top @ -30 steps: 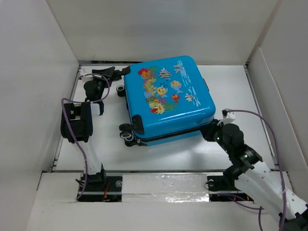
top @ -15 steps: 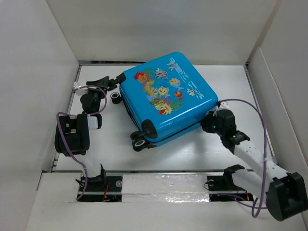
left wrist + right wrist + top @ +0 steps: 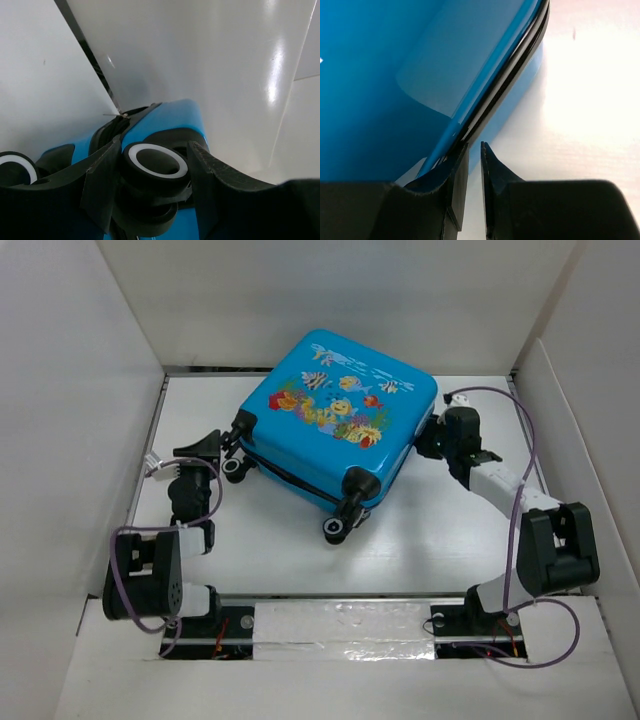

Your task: Pack the luggage

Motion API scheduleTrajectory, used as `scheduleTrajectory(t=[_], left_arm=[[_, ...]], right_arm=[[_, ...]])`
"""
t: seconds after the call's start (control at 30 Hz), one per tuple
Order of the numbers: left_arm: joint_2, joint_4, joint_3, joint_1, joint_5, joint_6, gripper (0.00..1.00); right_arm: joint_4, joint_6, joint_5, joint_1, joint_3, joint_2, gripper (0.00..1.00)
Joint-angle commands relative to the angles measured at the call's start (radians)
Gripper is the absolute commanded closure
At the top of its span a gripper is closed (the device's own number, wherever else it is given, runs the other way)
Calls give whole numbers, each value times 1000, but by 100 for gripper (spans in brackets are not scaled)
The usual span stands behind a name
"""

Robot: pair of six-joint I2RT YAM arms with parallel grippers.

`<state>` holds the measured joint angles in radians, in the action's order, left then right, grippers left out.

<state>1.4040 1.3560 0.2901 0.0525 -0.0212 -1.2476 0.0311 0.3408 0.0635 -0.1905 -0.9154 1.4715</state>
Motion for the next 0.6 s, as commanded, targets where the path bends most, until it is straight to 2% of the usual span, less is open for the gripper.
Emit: scheduleTrajectory(t=[0.0, 0.07, 0.1, 0.13, 0.2, 0.23, 0.33, 0.47, 0.57], left_arm=[[-161, -15, -52, -104, -100, 82, 100], [-247, -96, -71, -137, -59, 131, 100], [-345, -183, -77, -147, -13, 151, 100], [-391, -236, -84, -161, 7, 166, 100], [-515, -338, -92, -161, 48, 201, 100], [-545, -357, -104, -170, 49, 211, 100], [-626, -446, -104, -171, 40, 253, 100], [-658, -449, -137, -171, -17, 254, 100], [-657, -428, -163, -171, -72, 237, 100]], right_arm=[[221, 12, 202, -47, -96, -20, 77], [217, 6, 219, -33, -57, -54, 76], [223, 3, 226, -24, 10, -80, 76], [237, 7, 226, -24, 54, -149, 76], [266, 26, 225, -50, 159, -233, 73], [309, 41, 223, -67, 273, -278, 72], [358, 96, 168, -142, 454, -427, 71], [360, 66, 84, -155, 462, -452, 68], [356, 21, 168, -98, 345, -350, 69]])
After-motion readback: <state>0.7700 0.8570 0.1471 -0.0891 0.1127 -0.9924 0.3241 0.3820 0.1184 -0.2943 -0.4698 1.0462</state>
